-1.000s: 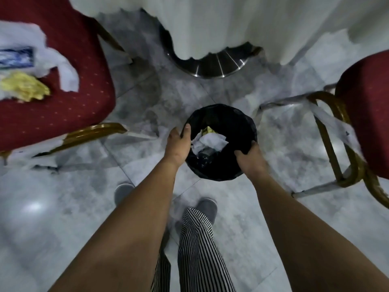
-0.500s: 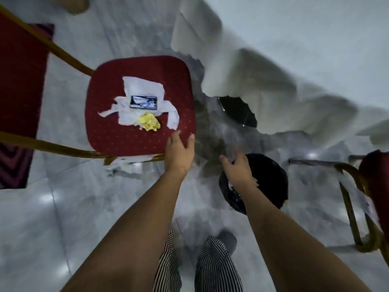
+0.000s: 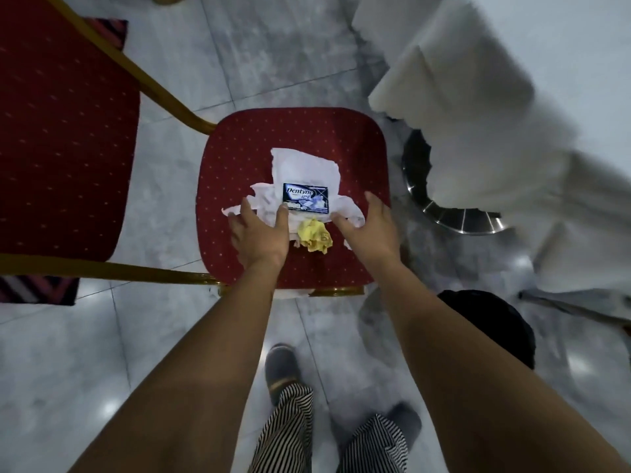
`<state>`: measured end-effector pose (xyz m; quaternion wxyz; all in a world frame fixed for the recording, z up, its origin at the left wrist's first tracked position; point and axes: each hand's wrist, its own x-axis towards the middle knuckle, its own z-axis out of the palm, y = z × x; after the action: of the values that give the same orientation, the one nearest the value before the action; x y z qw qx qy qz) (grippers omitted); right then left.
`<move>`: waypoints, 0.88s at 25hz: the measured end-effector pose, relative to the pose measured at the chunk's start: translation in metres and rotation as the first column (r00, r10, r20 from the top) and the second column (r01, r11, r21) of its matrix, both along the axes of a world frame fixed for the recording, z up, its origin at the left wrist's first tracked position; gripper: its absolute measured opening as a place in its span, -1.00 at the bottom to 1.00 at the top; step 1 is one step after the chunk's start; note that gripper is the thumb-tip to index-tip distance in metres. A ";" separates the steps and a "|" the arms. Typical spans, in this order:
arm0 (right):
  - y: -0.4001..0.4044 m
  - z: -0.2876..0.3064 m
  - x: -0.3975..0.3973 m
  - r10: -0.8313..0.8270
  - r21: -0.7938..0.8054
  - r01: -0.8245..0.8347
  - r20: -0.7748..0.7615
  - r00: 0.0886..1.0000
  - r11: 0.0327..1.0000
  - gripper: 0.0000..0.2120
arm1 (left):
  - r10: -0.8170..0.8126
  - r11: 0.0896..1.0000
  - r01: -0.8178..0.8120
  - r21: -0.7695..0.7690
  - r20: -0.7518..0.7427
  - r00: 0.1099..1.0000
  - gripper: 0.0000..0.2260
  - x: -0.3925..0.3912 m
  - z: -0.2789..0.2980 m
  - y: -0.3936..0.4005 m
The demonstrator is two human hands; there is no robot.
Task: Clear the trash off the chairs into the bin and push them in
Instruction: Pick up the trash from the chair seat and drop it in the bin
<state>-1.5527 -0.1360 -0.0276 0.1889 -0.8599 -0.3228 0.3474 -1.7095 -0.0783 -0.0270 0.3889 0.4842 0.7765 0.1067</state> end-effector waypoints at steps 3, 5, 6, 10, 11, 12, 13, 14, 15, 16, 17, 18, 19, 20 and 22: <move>0.037 -0.008 -0.010 0.069 -0.081 -0.066 0.032 0.997 0.995 -0.10 | -0.043 0.996 0.042 -0.078 -0.016 0.999 -0.32 -0.010 -0.014 0.029; 0.050 -0.014 -0.015 0.114 -0.098 -0.108 0.062 0.991 0.989 -0.10 | -0.104 0.989 0.099 -0.114 -0.037 0.994 -0.35 -0.013 -0.021 0.043; 0.056 -0.018 -0.018 0.140 -0.109 -0.131 0.083 0.987 0.985 -0.11 | -0.132 0.983 0.126 -0.132 -0.045 0.990 -0.35 -0.015 -0.026 0.050; 0.072 -0.029 -0.027 0.233 -0.218 -0.192 0.180 0.956 0.957 -0.13 | -0.156 0.975 0.138 -0.175 -0.099 0.983 -0.34 -0.013 -0.033 0.061; 0.075 -0.031 -0.030 0.226 -0.230 -0.182 0.185 0.956 0.956 -0.13 | -0.131 0.979 0.108 -0.174 -0.125 0.983 -0.34 -0.011 -0.033 0.059; 0.076 -0.033 -0.032 0.206 -0.227 -0.164 0.172 0.963 0.960 -0.15 | -0.097 0.981 0.071 -0.179 -0.141 0.985 -0.33 -0.009 -0.032 0.054; 0.076 -0.035 -0.036 0.179 -0.215 -0.146 0.142 0.974 0.966 -0.18 | -0.057 0.980 0.030 -0.197 -0.130 0.990 -0.34 -0.006 -0.032 0.048; 0.076 -0.037 -0.039 0.158 -0.200 -0.134 0.107 0.982 0.971 -0.21 | -0.008 0.975 -0.014 -0.221 -0.098 0.995 -0.35 -0.002 -0.032 0.043; 0.074 -0.039 -0.042 0.149 -0.189 -0.134 0.071 0.986 0.973 -0.24 | 0.046 0.967 -0.057 -0.249 -0.049 0.998 -0.36 0.002 -0.032 0.038; 0.072 -0.040 -0.046 0.148 -0.185 -0.139 0.041 0.988 0.973 -0.26 | 0.101 0.958 -0.097 -0.270 0.002 0.995 -0.37 0.007 -0.032 0.034; 0.071 -0.041 -0.048 0.148 -0.186 -0.142 0.018 0.989 0.972 -0.27 | 0.158 0.948 -0.136 -0.289 0.057 0.986 -0.38 0.011 -0.031 0.031; 0.070 -0.041 -0.050 0.141 -0.186 -0.139 -0.001 0.990 0.973 -0.28 | 0.213 0.937 -0.171 -0.304 0.109 0.971 -0.38 0.015 -0.030 0.029; 0.069 -0.040 -0.051 0.126 -0.185 -0.127 -0.019 0.992 0.974 -0.29 | 0.261 0.925 -0.203 -0.320 0.150 0.954 -0.38 0.018 -0.029 0.029; 0.070 -0.040 -0.052 0.108 -0.180 -0.113 -0.036 0.994 0.977 -0.30 | 0.303 0.913 -0.229 -0.338 0.185 0.935 -0.38 0.021 -0.028 0.029; 0.069 -0.040 -0.056 0.072 -0.158 -0.083 -0.073 0.995 0.984 -0.35 | 0.419 0.868 -0.291 -0.401 0.281 0.863 -0.30 0.027 -0.029 0.032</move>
<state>-1.6083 -0.0674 -0.0678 0.1157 -0.8471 -0.3203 0.4079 -1.6829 -0.0464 -0.0564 0.5759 0.2266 0.7753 0.1261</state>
